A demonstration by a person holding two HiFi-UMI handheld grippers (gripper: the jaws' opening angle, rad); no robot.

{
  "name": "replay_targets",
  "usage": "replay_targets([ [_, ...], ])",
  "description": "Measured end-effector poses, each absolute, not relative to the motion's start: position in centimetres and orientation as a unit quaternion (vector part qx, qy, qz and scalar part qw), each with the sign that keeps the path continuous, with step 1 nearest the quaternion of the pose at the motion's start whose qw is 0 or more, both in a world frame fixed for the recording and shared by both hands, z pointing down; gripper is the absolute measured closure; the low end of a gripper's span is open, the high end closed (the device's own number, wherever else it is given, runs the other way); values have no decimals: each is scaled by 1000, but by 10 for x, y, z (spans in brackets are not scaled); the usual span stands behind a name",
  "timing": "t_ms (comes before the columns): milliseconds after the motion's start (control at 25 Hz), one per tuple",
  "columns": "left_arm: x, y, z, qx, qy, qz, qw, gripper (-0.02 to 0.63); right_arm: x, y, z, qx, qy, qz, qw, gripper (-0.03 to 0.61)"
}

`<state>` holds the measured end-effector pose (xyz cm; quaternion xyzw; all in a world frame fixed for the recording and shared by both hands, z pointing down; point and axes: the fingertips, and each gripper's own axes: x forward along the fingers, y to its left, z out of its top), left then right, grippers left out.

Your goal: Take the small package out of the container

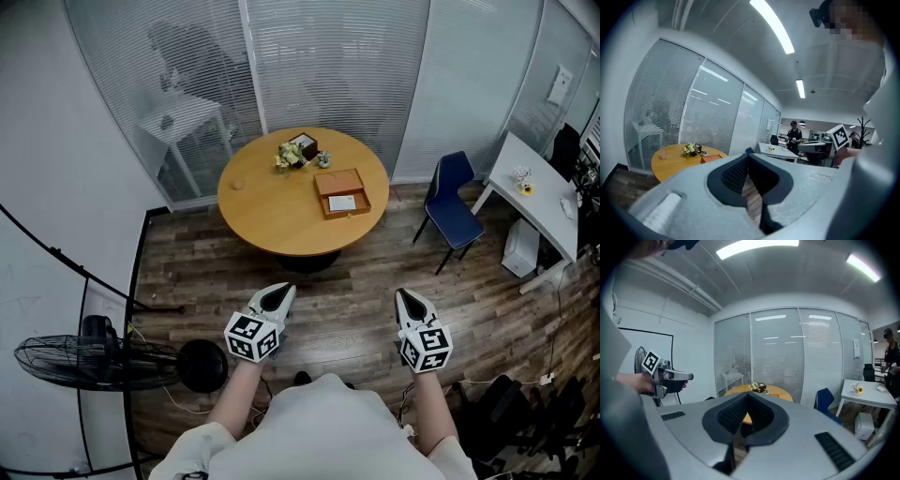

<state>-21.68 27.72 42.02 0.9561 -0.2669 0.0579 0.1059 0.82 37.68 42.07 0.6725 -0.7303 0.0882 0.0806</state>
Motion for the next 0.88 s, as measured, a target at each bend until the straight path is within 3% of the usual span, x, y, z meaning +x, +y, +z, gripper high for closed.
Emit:
replay_targets([
  [880, -231, 260, 417, 957, -264, 54, 105, 595, -4, 360, 422, 681, -722, 96, 82, 574],
])
